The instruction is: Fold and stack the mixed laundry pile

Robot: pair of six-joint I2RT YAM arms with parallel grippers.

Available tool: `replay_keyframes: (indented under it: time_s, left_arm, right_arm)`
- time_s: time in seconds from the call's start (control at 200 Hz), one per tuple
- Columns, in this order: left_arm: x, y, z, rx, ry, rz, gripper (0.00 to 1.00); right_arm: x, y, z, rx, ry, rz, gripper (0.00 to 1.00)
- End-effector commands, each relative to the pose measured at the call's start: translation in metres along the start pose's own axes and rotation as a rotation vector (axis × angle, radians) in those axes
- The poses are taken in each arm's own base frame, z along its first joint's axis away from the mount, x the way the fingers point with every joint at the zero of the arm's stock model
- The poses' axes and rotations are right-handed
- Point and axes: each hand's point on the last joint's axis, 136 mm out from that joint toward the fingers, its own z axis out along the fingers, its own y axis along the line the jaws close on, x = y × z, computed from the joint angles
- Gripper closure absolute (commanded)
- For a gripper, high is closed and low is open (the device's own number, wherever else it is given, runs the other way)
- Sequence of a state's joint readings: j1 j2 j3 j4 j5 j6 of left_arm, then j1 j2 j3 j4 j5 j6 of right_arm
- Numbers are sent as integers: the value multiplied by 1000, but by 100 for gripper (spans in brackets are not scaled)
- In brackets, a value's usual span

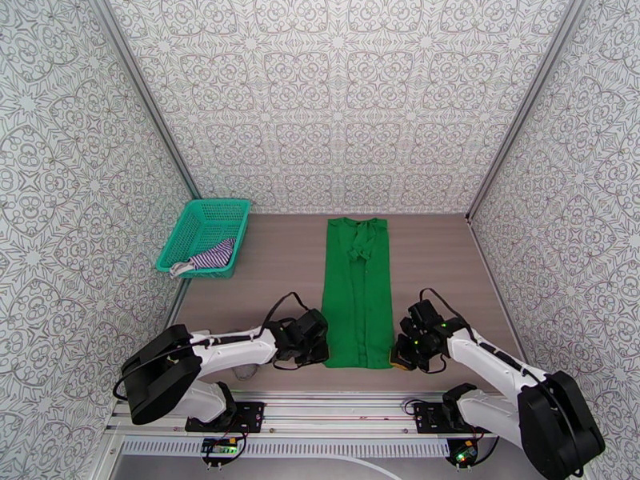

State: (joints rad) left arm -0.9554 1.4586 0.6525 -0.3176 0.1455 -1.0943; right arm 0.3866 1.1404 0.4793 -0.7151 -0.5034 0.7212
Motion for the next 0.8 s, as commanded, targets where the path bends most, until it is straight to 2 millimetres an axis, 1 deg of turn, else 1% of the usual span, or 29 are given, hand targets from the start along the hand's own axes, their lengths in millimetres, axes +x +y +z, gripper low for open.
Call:
replay_keyframes:
  time_s: [0.0,0.09,0.19,0.305,0.39,0.52,0.605,0.71,0.795]
  left_arm:
    - [-2,-6,-13,-20,-30,20,100]
    - [-5,-9,-23,-19,-55,22,100]
    - [-14,-15,-36,0,-102,27,100]
    - [-27,-28,-50,35,-145,31,100]
    - [-40,-40,-63,62,-181,34,100]
    - [-66,-57,-86,112,-241,36,100]
    - [-86,-64,-98,131,-276,40,100]
    - [-111,-72,-106,155,-304,45,100]
    - [-137,-81,-111,187,-345,53,100]
  right_arm:
    - [-3,13,-10,-34,-27,-5,100]
    - [-5,19,-18,-48,-48,-8,100]
    - [-9,29,-31,-56,-81,-16,100]
    - [-16,37,-47,-42,-126,-18,100]
    - [-22,44,-59,-43,-169,-8,100]
    - [-37,62,-77,-69,-236,10,100]
    - [-52,78,-93,-81,-301,0,100]
    - [-74,93,-110,-63,-372,-30,100]
    - [-94,107,-118,-58,-408,-51,100]
